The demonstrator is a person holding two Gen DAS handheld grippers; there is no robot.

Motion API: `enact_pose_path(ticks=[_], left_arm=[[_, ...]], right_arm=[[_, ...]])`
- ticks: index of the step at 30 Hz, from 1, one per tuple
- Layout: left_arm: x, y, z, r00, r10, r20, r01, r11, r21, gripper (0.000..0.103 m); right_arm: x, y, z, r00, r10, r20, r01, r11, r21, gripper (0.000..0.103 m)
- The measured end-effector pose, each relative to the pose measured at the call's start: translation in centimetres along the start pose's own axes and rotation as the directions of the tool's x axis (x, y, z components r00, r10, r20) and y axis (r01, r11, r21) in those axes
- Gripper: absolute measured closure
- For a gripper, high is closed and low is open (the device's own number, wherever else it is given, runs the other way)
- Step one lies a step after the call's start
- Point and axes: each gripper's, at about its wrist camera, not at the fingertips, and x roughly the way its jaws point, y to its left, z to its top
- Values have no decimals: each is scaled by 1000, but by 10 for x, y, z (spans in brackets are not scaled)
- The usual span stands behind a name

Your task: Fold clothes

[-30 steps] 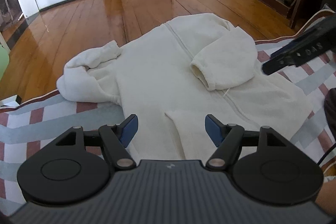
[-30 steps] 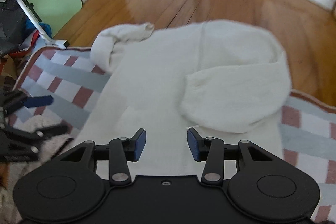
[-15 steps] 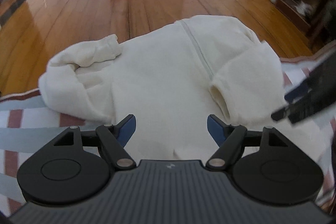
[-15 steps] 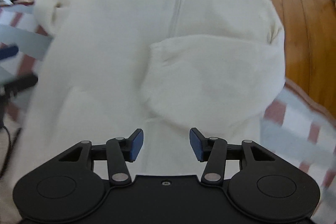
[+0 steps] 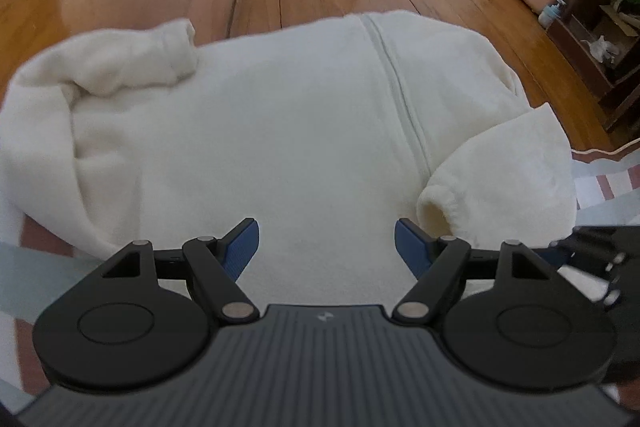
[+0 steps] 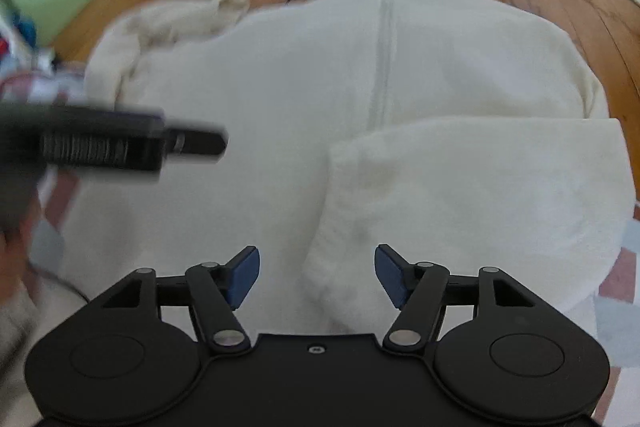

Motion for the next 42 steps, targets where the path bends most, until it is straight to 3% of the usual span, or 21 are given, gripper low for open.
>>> enact_pose_path(ticks=[2,4,8,12,14,19,21,22,24,25,26,27,30,32,34,35,36,38,40,42], left_arm=[[1,1,-3,1000,-23,-5,23,1000,-14,28],[1,2,-5,999,-37,-1,37,999,-16,28],[-4,7,-9,1000,-20,16,20,1000,14,28],[-11,24,-9,1000,-25,12,26,999,-35,28],[-11,33,-7,1000,-19,13,19,998,-62,28],[-7,49,-1,1000,18,20,-15,994,-108,28],[-5,54,1,999,47,20,-45,993,-111,28],[-3,56,3,998,64,19,-62,993,-102,28],[3,60,16,994,109,21,-107,991,-80,28],[5,62,26,990,138,31,-135,989,-67,28],[8,64,37,986,161,45,-159,986,-56,28],[9,66,49,983,172,64,-169,984,-47,28],[17,80,85,975,196,108,-194,981,-28,28],[22,91,105,964,233,130,-232,973,-20,28],[24,110,120,938,307,162,-301,952,-56,27],[25,122,125,929,327,172,-318,945,-80,27],[26,132,126,923,343,175,-330,939,-97,26],[27,151,120,918,361,162,-346,932,-111,23],[29,169,113,916,374,148,-358,926,-120,22],[31,182,106,932,340,129,-323,936,-138,19]], right_arm=[[7,6,-3,996,-83,36,86,994,-68,37],[5,4,-4,991,-99,90,108,988,-107,79],[-33,-26,10,947,-241,213,255,966,-38,83],[-82,-104,25,862,-447,238,441,894,80,85],[-105,-152,32,794,-568,216,552,823,134,85],[-154,-256,57,586,-794,162,765,608,213,85],[-162,-291,65,527,-845,90,800,529,283,85],[-166,-309,68,498,-865,51,814,487,316,82],[-170,-338,75,442,-896,-40,834,394,387,53],[-169,-346,77,434,-898,-70,827,366,426,51],[-167,-349,82,459,-886,-68,800,379,465,51],[-165,-350,85,501,-864,-46,758,413,505,51],[-142,-347,98,698,-715,47,574,598,559,51],[-120,-333,114,828,-556,78,419,705,572,51],[-97,-316,133,925,-364,113,233,776,587,51],[-86,-306,144,957,-256,135,128,792,597,51],[-74,-295,157,980,-135,148,18,794,608,51],[-49,-270,187,984,82,155,-161,776,609,51],[-25,-242,217,973,198,119,-230,794,562,50],[-1,-210,251,968,244,59,-242,847,473,47]])
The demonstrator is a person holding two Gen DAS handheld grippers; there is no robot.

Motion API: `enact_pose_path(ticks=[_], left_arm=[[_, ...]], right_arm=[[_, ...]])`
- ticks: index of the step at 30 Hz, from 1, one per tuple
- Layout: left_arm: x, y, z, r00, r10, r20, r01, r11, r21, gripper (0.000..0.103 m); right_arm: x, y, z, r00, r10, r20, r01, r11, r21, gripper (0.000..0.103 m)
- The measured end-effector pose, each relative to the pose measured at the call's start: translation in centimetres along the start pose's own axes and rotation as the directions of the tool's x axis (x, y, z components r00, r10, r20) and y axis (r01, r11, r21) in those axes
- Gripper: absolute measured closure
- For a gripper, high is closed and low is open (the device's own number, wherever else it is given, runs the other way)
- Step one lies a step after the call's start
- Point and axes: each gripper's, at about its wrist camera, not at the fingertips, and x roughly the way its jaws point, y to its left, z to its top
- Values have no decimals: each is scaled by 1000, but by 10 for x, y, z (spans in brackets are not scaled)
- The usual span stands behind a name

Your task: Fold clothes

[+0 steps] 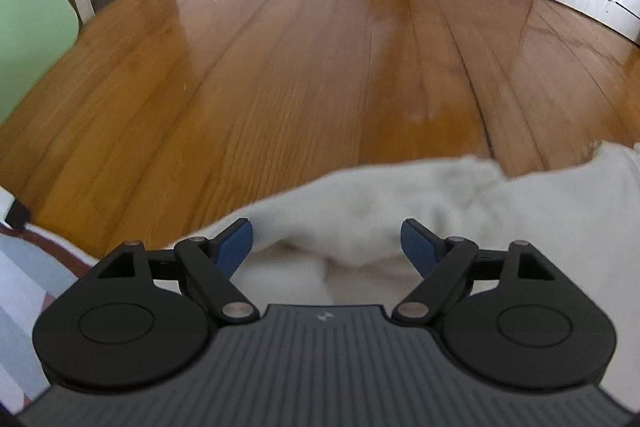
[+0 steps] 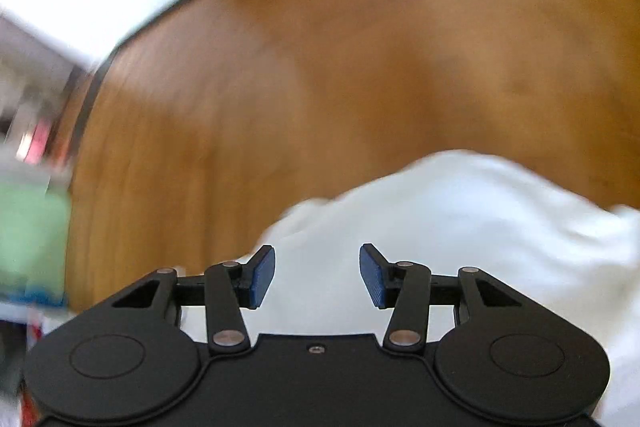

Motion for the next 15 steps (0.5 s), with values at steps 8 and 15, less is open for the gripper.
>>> enact_pose_path(ticks=[8,15], left_arm=[[-3,7,-10,998,-68,11,68,998,17,7],[13,-8,-18,1000,-2,-27,6,991,135,17]], right_arm=[[115,99,26,990,-139,-1,131,936,-326,36],[166,89,9,955,-287,-77,247,911,-329,36]])
